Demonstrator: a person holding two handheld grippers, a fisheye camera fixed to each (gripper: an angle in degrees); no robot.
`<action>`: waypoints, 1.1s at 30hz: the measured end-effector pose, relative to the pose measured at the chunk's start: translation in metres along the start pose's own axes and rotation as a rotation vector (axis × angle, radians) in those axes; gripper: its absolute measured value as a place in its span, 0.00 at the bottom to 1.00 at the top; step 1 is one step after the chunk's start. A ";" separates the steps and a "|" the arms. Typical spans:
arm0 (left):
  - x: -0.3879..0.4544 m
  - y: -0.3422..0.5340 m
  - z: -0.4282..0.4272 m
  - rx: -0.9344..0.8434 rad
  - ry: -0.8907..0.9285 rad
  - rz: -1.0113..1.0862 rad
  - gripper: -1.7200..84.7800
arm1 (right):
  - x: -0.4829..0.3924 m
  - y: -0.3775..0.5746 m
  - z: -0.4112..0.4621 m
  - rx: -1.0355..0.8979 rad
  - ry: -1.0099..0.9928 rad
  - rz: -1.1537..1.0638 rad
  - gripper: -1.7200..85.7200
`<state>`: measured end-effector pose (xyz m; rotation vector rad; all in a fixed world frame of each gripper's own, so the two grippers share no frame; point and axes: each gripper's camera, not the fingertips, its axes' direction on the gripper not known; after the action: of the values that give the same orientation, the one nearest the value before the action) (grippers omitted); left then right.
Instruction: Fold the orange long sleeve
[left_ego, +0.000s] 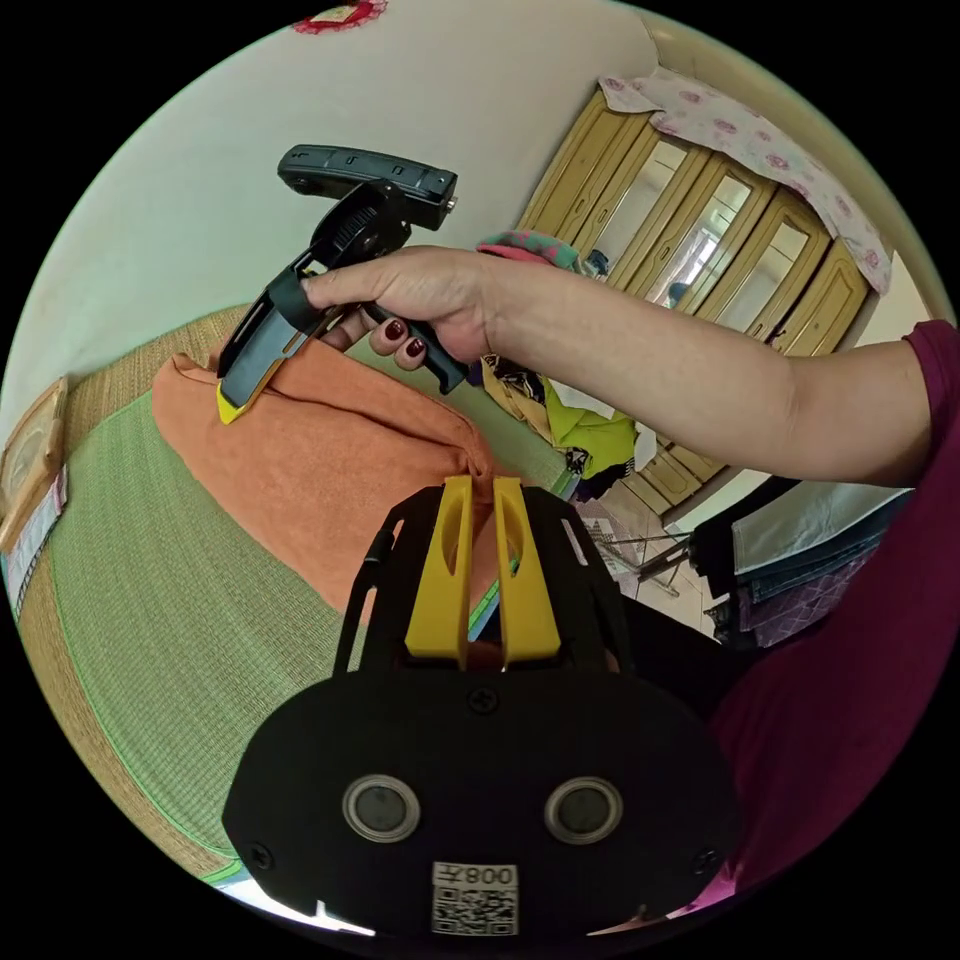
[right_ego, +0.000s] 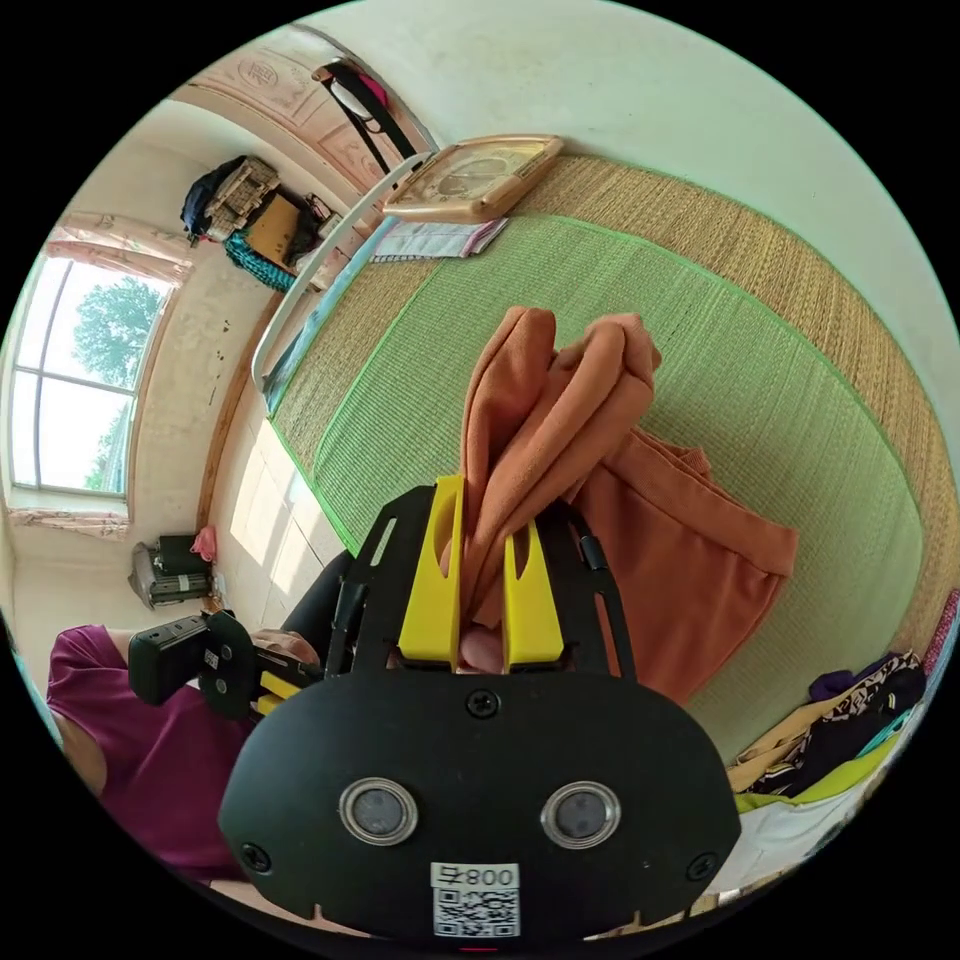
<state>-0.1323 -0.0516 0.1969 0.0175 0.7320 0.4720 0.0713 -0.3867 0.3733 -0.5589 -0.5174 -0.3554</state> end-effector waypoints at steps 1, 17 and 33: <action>0.002 -0.005 0.005 -0.006 0.005 0.010 0.05 | 0.018 0.014 -0.010 0.019 -0.018 0.018 0.09; 0.044 -0.083 0.160 -0.256 0.114 0.108 0.05 | 0.216 0.187 -0.054 0.143 -0.160 0.214 0.11; 0.054 -0.111 0.213 -0.291 0.131 0.142 0.06 | 0.297 0.269 -0.064 0.252 -0.284 0.220 0.14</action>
<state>0.0858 -0.0975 0.3025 -0.2369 0.7879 0.7169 0.4581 -0.2637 0.3810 -0.4180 -0.7546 0.0016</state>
